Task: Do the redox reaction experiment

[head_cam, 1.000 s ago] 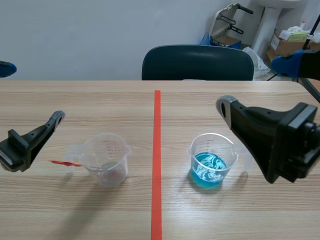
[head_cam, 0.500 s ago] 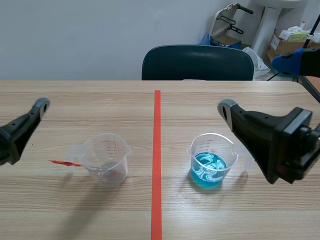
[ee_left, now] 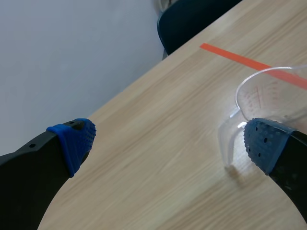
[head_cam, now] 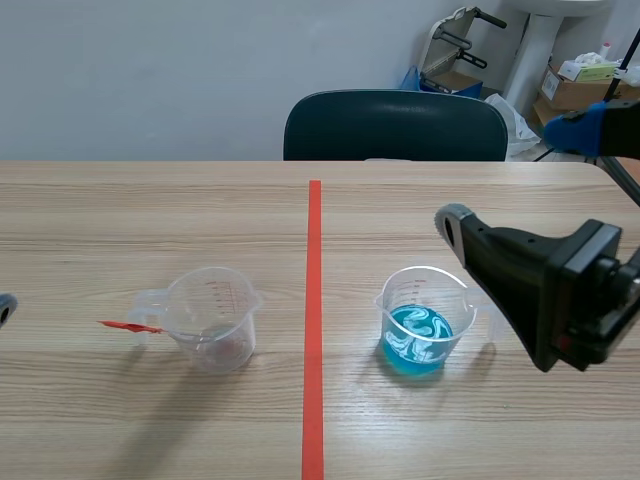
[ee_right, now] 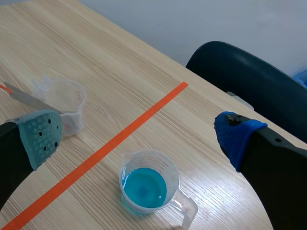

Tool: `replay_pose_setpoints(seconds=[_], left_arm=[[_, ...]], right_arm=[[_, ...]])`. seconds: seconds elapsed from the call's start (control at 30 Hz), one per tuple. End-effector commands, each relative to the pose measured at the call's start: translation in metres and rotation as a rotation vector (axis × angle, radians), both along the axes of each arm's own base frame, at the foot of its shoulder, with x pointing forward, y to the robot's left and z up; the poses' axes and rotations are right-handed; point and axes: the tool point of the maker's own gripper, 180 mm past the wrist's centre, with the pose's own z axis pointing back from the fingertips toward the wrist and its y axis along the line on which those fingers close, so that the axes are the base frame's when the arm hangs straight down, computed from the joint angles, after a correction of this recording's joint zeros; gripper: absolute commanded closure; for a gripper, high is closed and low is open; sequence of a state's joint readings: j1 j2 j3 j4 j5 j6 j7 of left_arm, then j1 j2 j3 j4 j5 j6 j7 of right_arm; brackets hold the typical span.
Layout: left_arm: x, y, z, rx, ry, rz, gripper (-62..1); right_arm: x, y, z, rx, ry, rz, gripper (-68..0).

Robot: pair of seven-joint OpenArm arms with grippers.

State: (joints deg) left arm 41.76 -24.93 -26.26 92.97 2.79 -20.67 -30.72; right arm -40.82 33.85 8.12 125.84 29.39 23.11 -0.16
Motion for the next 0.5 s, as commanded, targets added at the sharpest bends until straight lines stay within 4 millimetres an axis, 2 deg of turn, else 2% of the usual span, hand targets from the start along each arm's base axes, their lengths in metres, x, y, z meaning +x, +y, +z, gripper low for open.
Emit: replay_pose_setpoints(seconds=[0.0,0.17,0.33,0.47], left_arm=[[-0.001,0.002,0.007,-0.005,-0.022,0.003,-62.3],[-0.014,0.004,-0.002,-0.004,0.030,0.003,-62.3],[-0.024,-0.007,-0.010,-0.044,0.093,-0.050,-62.3],[-0.023,-0.008,-0.004,-0.072,0.071,-0.048,-62.3]], right_arm=[[0.001,0.002,0.006,0.005,-0.017,0.009,-67.9],[0.001,0.002,0.004,-0.002,-0.010,0.007,-67.9],[0.001,0.002,0.004,-0.001,-0.010,0.007,-67.9],[0.001,0.002,0.004,-0.001,-0.010,0.008,-67.9]])
